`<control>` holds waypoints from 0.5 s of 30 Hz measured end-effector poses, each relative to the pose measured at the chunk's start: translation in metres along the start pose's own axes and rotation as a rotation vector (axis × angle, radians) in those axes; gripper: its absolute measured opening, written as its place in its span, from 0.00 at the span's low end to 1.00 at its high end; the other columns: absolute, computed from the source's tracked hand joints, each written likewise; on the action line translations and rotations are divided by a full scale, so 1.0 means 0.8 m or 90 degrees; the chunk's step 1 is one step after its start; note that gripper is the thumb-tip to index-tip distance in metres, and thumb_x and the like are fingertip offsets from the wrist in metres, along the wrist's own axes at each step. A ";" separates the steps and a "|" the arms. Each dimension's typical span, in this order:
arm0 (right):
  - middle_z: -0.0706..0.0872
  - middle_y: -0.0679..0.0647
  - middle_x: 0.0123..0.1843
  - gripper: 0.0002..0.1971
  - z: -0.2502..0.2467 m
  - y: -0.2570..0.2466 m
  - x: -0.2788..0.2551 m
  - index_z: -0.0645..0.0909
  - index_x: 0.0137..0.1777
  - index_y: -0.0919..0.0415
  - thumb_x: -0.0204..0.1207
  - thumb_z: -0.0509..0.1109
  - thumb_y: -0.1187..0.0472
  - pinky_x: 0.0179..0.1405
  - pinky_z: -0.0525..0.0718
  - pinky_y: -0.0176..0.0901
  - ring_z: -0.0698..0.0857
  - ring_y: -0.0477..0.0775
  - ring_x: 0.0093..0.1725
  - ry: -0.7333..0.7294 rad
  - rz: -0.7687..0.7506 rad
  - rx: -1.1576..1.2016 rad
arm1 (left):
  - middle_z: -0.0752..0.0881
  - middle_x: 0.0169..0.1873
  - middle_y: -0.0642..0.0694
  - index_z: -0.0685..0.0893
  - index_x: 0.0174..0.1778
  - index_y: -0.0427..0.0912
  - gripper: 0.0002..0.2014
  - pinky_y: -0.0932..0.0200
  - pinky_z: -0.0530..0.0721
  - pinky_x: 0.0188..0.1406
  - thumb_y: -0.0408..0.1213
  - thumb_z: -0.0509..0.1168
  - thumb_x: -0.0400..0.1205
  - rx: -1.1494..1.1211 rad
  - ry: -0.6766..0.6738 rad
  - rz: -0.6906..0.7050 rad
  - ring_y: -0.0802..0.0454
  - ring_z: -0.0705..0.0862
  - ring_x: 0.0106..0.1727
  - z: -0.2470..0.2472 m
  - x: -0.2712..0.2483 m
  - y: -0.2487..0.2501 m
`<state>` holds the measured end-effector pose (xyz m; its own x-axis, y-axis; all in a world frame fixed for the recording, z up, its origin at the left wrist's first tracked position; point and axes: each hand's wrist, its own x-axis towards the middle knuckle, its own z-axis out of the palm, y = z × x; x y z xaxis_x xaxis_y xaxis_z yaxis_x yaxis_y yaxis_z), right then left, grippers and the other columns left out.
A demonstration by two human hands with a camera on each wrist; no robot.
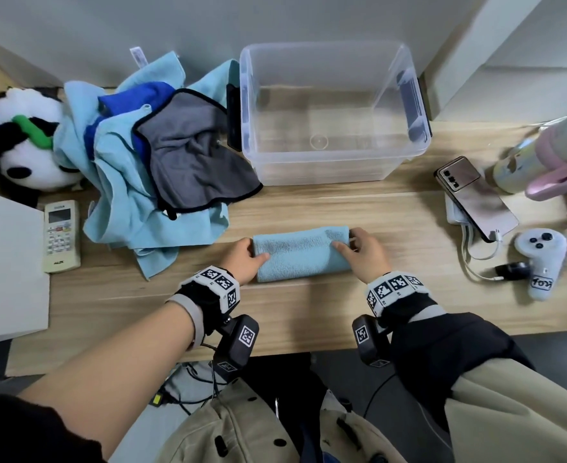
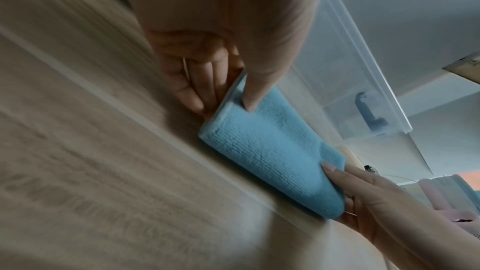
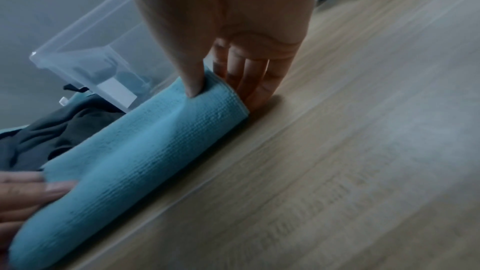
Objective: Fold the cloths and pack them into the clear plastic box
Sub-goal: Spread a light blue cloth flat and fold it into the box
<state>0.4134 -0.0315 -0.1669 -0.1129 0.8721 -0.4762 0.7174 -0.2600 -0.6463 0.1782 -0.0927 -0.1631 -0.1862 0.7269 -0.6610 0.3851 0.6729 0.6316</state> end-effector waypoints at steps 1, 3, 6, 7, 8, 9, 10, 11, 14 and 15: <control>0.85 0.54 0.45 0.17 0.001 -0.003 0.000 0.78 0.59 0.61 0.76 0.70 0.51 0.43 0.78 0.44 0.84 0.59 0.48 0.004 0.005 -0.024 | 0.85 0.56 0.35 0.76 0.60 0.33 0.17 0.43 0.80 0.63 0.37 0.68 0.79 0.008 0.014 -0.011 0.39 0.84 0.57 0.001 0.000 0.003; 0.86 0.54 0.47 0.20 0.001 -0.010 -0.002 0.74 0.62 0.61 0.75 0.70 0.50 0.42 0.74 0.41 0.84 0.60 0.50 0.007 0.017 -0.088 | 0.85 0.55 0.34 0.74 0.60 0.34 0.17 0.47 0.82 0.59 0.36 0.68 0.79 0.021 0.040 -0.036 0.39 0.85 0.55 0.003 -0.002 0.010; 0.86 0.58 0.50 0.25 -0.001 -0.021 -0.006 0.70 0.66 0.61 0.74 0.70 0.49 0.42 0.72 0.40 0.84 0.60 0.52 0.002 0.042 -0.185 | 0.83 0.52 0.39 0.72 0.64 0.35 0.20 0.57 0.76 0.53 0.36 0.68 0.78 0.035 0.095 -0.044 0.42 0.82 0.55 0.002 -0.004 0.018; 0.86 0.59 0.50 0.23 -0.002 -0.022 -0.006 0.72 0.63 0.61 0.74 0.69 0.48 0.42 0.72 0.40 0.84 0.61 0.52 -0.009 0.053 -0.212 | 0.81 0.50 0.41 0.73 0.64 0.36 0.20 0.60 0.75 0.53 0.37 0.68 0.78 0.037 0.124 -0.040 0.45 0.81 0.55 0.000 -0.006 0.021; 0.87 0.60 0.48 0.19 -0.002 -0.023 -0.007 0.75 0.57 0.60 0.73 0.67 0.48 0.43 0.75 0.41 0.85 0.62 0.51 -0.035 0.071 -0.237 | 0.81 0.50 0.42 0.74 0.64 0.36 0.20 0.60 0.74 0.55 0.39 0.68 0.78 0.047 0.143 -0.040 0.46 0.81 0.56 -0.003 -0.008 0.022; 0.87 0.60 0.43 0.15 -0.003 -0.024 -0.008 0.78 0.48 0.59 0.73 0.65 0.47 0.44 0.79 0.42 0.87 0.62 0.49 -0.076 0.088 -0.259 | 0.82 0.52 0.42 0.74 0.62 0.37 0.21 0.59 0.75 0.57 0.43 0.68 0.77 0.062 0.156 -0.039 0.45 0.81 0.57 -0.006 -0.007 0.020; 0.87 0.58 0.36 0.14 -0.004 -0.025 -0.011 0.78 0.39 0.56 0.72 0.62 0.45 0.47 0.83 0.44 0.88 0.62 0.47 -0.132 0.113 -0.279 | 0.83 0.54 0.42 0.75 0.61 0.37 0.23 0.57 0.77 0.59 0.48 0.68 0.77 0.067 0.154 -0.057 0.43 0.81 0.58 -0.010 -0.006 0.018; 0.86 0.55 0.31 0.17 -0.005 -0.025 -0.013 0.76 0.32 0.54 0.72 0.60 0.42 0.50 0.84 0.45 0.89 0.61 0.45 -0.190 0.133 -0.307 | 0.84 0.55 0.41 0.75 0.60 0.36 0.27 0.54 0.81 0.58 0.54 0.66 0.76 0.067 0.148 -0.083 0.42 0.83 0.56 -0.013 -0.005 0.018; 0.83 0.52 0.33 0.29 -0.011 -0.031 -0.016 0.76 0.29 0.56 0.67 0.58 0.28 0.50 0.82 0.45 0.87 0.58 0.47 -0.237 0.140 -0.444 | 0.86 0.45 0.36 0.78 0.60 0.34 0.35 0.52 0.87 0.40 0.65 0.58 0.75 0.002 0.079 -0.183 0.40 0.86 0.39 -0.021 -0.014 0.020; 0.83 0.52 0.36 0.33 -0.014 -0.035 -0.015 0.80 0.34 0.57 0.65 0.58 0.24 0.49 0.81 0.45 0.86 0.58 0.48 -0.214 0.111 -0.481 | 0.85 0.43 0.36 0.77 0.62 0.35 0.33 0.55 0.85 0.35 0.64 0.57 0.78 -0.031 0.048 -0.207 0.42 0.85 0.36 -0.022 -0.017 0.021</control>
<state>0.4027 -0.0299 -0.1366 -0.0710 0.6449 -0.7610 0.9969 0.0722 -0.0319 0.1712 -0.0889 -0.1362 -0.3594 0.4801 -0.8002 0.2511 0.8756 0.4126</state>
